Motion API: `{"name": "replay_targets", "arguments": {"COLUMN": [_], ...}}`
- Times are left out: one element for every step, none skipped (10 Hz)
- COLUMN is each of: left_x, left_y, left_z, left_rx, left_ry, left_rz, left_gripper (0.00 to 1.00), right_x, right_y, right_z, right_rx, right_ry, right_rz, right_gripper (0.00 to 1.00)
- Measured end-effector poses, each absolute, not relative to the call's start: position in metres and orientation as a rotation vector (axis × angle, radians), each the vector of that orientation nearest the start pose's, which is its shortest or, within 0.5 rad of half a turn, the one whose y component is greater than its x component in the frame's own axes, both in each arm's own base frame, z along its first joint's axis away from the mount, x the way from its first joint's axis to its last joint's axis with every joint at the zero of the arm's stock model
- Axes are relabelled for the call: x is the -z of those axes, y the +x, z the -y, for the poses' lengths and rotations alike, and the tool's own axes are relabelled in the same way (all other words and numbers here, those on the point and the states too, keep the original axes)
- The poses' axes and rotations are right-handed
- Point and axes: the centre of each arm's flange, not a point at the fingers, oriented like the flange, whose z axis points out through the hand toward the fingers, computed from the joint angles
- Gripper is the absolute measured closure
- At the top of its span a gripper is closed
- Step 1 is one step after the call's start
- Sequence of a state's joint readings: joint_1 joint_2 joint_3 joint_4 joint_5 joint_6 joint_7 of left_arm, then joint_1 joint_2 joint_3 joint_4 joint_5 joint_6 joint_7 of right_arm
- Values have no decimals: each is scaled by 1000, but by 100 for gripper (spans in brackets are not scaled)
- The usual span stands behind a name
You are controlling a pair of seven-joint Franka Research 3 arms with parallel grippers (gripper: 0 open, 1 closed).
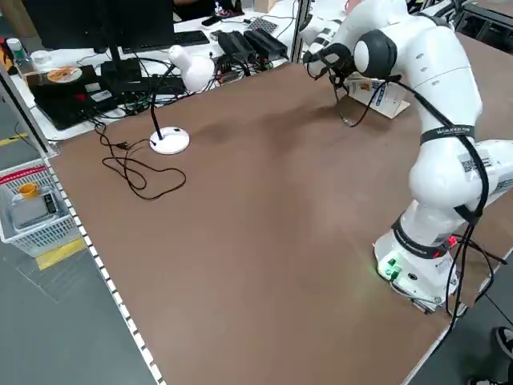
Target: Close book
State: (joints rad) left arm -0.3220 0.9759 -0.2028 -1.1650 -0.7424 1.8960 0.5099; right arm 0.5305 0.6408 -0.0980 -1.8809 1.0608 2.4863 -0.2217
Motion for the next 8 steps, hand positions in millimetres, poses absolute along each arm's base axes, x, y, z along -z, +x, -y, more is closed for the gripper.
{"name": "replay_targets", "arguments": {"left_x": [-214, -215, -216, -217, -218, -218, -219, -219], "left_y": [647, 646, 646, 647, 648, 649, 649, 649], "left_z": [380, 380, 380, 379, 377, 375, 374, 374], "left_rx": [273, 278, 282, 283, 283, 285, 287, 291], "left_ry": [2166, 2158, 2152, 2150, 2149, 2148, 2147, 2145], "left_rz": [694, 689, 683, 679, 676, 674, 670, 660], "left_gripper": [0, 0, 0, 0, 0, 0, 0, 0], "right_x": [-163, -163, -163, -163, -163, -163, -163, -163], "right_y": [571, 571, 571, 571, 571, 571, 571, 571], "right_z": [-262, -262, -262, -262, -262, -262, -262, -262], "right_rx": [-92, -92, -92, -92, -92, -92, -92, -92], "right_ry": [-2572, -2572, -2572, -2572, -2572, -2572, -2572, -2572], "right_rz": [-258, -258, -258, -258, -258, -258, -257, -257], "right_gripper": [99, 99, 99, 99, 99, 99, 99, 99]}}
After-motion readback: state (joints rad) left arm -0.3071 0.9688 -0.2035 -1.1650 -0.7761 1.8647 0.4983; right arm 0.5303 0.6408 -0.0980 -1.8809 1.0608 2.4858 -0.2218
